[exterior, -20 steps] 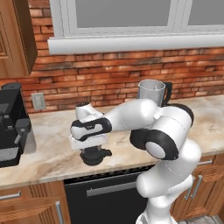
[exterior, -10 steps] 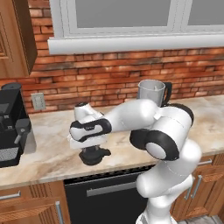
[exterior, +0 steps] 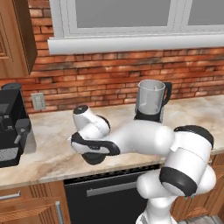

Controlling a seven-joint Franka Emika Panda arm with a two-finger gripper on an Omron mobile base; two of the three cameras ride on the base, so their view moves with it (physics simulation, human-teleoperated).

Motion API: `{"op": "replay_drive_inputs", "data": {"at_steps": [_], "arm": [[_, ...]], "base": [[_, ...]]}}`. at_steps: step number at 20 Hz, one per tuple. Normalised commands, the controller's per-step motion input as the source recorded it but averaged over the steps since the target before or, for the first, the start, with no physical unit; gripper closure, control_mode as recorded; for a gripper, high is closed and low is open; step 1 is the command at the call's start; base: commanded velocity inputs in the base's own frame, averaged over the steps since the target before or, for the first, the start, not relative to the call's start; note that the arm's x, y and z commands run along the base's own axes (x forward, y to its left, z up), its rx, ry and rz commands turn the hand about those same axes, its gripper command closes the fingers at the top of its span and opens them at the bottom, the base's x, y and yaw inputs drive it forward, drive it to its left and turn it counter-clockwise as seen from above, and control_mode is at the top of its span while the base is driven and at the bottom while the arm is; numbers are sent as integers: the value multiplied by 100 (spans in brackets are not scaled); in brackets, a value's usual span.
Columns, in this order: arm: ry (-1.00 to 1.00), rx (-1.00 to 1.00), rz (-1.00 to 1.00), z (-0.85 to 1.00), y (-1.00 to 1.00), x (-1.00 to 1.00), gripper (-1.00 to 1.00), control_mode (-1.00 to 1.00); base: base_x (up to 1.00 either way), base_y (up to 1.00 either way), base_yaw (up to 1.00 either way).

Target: Grab the garlics from the fridge, place them in the blender, close the lid, and turn on the blender to create a marinade.

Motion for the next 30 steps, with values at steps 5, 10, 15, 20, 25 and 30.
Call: {"op": "replay_drive_inputs", "data": {"at_steps": [5, 10, 15, 20, 25, 30], "arm": [[-33, 0, 0, 100, -29, -3, 100, -100], [-25, 0, 0, 100, -31, 0, 100, -100], [-15, 0, 0, 100, -31, 0, 100, -100], [-8, 0, 0, 100, -25, 0, 100, -100], [-2, 0, 1, 100, -30, 0, 100, -100], [3, -1, 9, 100, -24, 0, 100, -100]], "base": [[0, 0, 0], [0, 0, 0], [0, 0, 0], [0, 0, 0], [0, 0, 0], [0, 0, 0]]}}
